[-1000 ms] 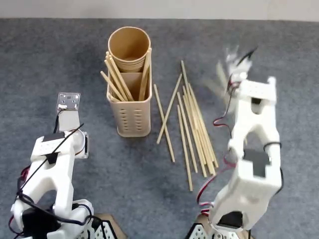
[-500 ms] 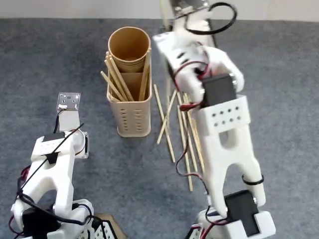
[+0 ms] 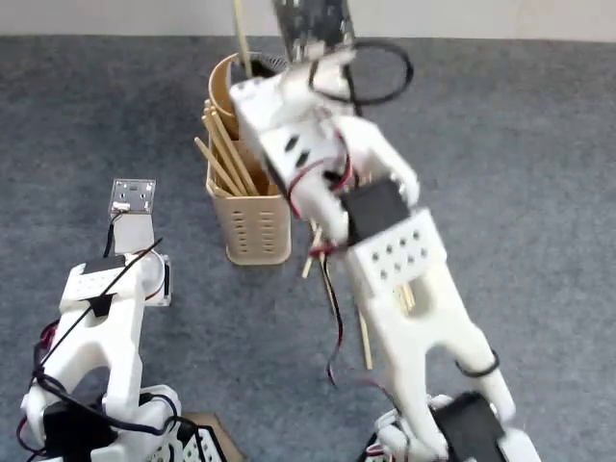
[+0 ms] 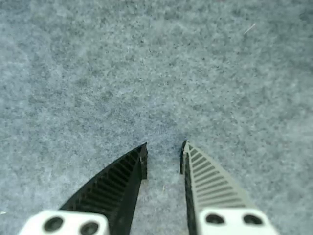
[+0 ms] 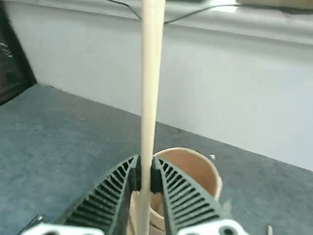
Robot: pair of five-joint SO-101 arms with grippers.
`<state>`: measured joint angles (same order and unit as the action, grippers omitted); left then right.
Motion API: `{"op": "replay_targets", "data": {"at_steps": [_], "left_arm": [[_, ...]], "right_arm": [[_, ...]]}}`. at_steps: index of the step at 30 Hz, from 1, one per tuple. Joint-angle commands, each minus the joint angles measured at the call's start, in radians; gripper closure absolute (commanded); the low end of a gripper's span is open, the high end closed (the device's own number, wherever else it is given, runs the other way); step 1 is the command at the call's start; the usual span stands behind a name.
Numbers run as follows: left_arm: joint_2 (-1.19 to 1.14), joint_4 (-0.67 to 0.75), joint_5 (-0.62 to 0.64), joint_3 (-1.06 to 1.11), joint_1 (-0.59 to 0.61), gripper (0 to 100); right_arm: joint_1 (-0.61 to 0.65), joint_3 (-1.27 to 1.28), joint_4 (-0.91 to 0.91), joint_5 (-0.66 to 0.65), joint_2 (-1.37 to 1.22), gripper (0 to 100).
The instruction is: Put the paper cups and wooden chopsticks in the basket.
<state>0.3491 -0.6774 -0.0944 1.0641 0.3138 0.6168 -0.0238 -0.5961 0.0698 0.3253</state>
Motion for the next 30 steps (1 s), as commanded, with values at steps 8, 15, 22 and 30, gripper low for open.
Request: {"op": "replay_targets", "data": {"at_steps": [8,15,22,30], "left_arm": [[-0.002,0.020,-0.012,-0.002,-0.022,85],[-0.002,0.020,-0.012,-0.002,-0.022,85],[-0.002,0.020,-0.012,-0.002,-0.022,85],[-0.002,0.020,-0.012,-0.002,-0.025,85]], "right_arm": [[0.024,0.760,0.588,-0.107,0.314,98.8],[0.024,0.763,0.503,-0.158,0.317,70.6],[-0.015,0.572,0.283,-0.160,0.463,73.8],[-0.315,0.389,-0.406,-0.187,0.481,79.4]]}}
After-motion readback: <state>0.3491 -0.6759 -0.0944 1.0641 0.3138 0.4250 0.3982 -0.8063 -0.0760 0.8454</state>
